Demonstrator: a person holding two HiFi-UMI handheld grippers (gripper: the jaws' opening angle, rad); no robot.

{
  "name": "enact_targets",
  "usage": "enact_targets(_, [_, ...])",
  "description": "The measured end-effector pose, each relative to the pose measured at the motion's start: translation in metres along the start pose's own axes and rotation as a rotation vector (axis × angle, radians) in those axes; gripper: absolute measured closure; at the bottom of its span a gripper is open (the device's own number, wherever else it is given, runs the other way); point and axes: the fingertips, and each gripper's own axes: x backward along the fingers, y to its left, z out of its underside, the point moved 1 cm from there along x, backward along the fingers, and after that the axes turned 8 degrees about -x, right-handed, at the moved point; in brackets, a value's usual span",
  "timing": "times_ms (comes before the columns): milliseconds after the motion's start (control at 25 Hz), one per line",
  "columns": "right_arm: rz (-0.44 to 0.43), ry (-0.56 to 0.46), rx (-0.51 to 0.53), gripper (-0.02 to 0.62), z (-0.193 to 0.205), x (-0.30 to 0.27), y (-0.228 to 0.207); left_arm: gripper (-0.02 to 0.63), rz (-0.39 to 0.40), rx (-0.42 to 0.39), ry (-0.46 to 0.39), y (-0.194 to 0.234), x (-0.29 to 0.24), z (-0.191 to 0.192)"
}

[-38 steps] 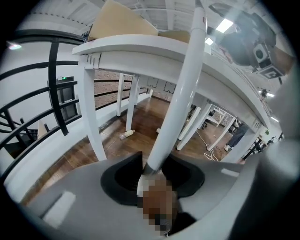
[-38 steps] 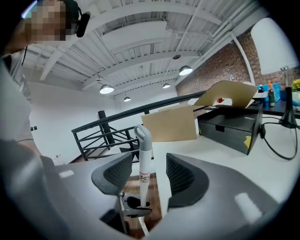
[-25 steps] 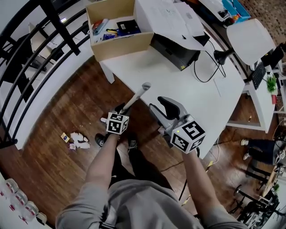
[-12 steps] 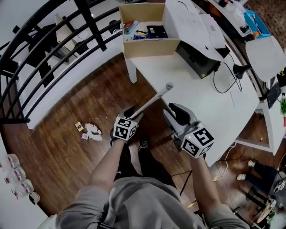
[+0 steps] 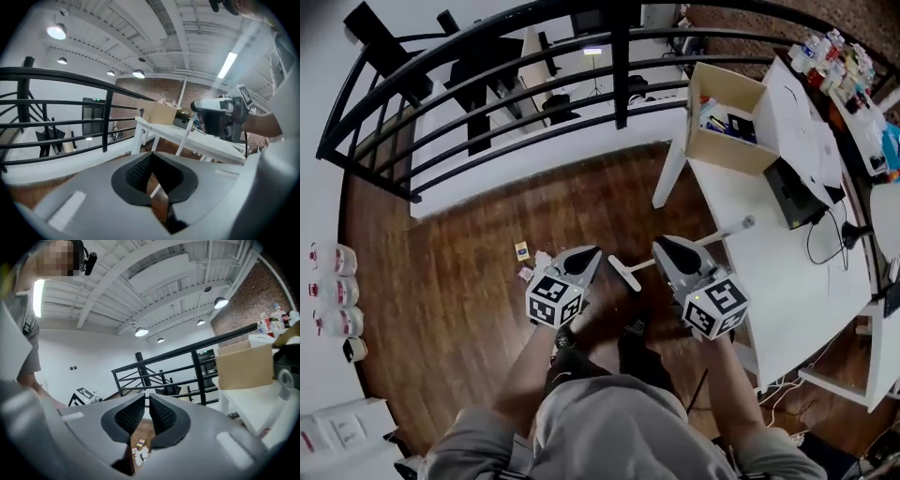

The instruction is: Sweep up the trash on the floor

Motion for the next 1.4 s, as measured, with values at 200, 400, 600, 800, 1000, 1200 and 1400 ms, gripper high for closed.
enact_targets(200, [-0.071, 0.035, 0.094, 0.595, 0.000, -0.069, 0.101, 0.600, -0.078, 0.022, -0.094, 0.048, 0.112, -0.017])
enact_targets(400, [-0.120, 0.078, 0.192, 0.595, 0.015, -0.127, 0.197, 0.600, -0.144, 0.044, -0.165, 0.087, 0.220, -0.024])
enact_targets(600, [-0.208, 0.079, 0.280, 0.595, 0.022, -0.168, 0.291, 0.601, -0.193, 0.023, -0.211, 0.122, 0.311, -0.030])
enact_targets(800, [-0.306, 0.058, 0.316, 0.595, 0.016, -0.188, 0.353, 0.600, -0.244, -0.001, -0.239, 0.143, 0.367, -0.038])
enact_targets(1000, [-0.354, 0.075, 0.346, 0.595, 0.014, -0.201, 0.382, 0.600, -0.294, 0.018, -0.283, 0.153, 0.392, -0.045])
enact_targets(1200, [-0.368, 0.061, 0.334, 0.595, 0.006, -0.209, 0.395, 0.600, -0.302, 0.009, -0.303, 0.151, 0.403, -0.052])
enact_targets(1400, [-0.361, 0.046, 0.303, 0.595, 0.006, -0.211, 0.396, 0.601, -0.302, 0.010, -0.286, 0.149, 0.403, -0.047])
